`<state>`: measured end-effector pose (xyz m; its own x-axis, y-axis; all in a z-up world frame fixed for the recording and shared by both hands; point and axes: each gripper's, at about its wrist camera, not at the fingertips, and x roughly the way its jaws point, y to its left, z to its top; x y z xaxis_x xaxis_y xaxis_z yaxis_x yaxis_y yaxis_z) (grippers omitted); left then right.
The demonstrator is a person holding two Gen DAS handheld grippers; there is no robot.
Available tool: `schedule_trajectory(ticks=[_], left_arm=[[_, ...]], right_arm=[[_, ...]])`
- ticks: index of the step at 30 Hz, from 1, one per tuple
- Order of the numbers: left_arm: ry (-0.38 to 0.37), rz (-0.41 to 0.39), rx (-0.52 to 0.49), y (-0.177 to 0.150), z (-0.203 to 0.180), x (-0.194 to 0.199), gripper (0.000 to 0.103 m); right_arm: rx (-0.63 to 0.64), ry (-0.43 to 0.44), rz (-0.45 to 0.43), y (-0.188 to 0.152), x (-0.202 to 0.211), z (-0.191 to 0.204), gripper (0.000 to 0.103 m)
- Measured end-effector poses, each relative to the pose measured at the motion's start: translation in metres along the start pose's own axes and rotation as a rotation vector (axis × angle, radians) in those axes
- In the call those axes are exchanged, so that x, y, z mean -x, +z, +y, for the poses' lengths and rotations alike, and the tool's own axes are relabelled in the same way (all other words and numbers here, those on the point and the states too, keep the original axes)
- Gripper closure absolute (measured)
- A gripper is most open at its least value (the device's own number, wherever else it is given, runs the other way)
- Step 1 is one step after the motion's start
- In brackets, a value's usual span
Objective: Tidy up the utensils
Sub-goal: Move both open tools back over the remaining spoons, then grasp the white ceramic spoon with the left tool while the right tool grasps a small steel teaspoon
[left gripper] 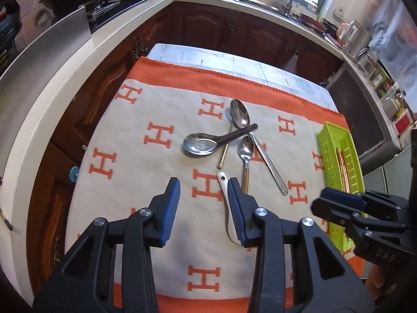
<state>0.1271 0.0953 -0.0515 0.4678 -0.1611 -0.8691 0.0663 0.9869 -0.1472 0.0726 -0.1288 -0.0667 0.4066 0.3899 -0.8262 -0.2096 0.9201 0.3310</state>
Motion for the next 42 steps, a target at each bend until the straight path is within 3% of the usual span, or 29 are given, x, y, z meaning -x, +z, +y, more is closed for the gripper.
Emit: schedule_trajectory(ticks=[10, 17, 22, 26, 29, 33, 36, 42], left_arm=[[-0.025, 0.095, 0.014, 0.017, 0.007, -0.037, 0.069], [-0.047, 0.169, 0.031, 0.001, 0.016, -0.069, 0.069], [-0.093, 0.223, 0.059, -0.013, 0.025, -0.088, 0.069], [-0.165, 0.269, 0.093, -0.024, 0.027, -0.104, 0.069], [-0.225, 0.3, 0.112, -0.03, 0.024, -0.116, 0.069], [-0.28, 0.291, 0.114, -0.034, 0.018, -0.123, 0.069], [-0.34, 0.294, 0.118, -0.037, 0.014, -0.127, 0.069], [-0.39, 0.254, 0.086, -0.044, 0.005, -0.127, 0.069]], right_arm=[[-0.062, 0.062, 0.126, 0.056, -0.055, 0.012, 0.075], [-0.17, 0.026, 0.261, 0.07, -0.122, -0.007, 0.075], [-0.175, -0.011, 0.312, 0.07, -0.151, -0.003, 0.075], [-0.14, -0.069, 0.309, 0.068, -0.162, 0.007, 0.079], [-0.084, -0.158, 0.286, 0.065, -0.164, 0.018, 0.092], [-0.036, -0.194, 0.25, 0.058, -0.162, 0.025, 0.093], [-0.061, -0.164, 0.253, 0.054, -0.158, 0.018, 0.096], [-0.133, -0.058, 0.279, 0.038, -0.145, -0.004, 0.097]])
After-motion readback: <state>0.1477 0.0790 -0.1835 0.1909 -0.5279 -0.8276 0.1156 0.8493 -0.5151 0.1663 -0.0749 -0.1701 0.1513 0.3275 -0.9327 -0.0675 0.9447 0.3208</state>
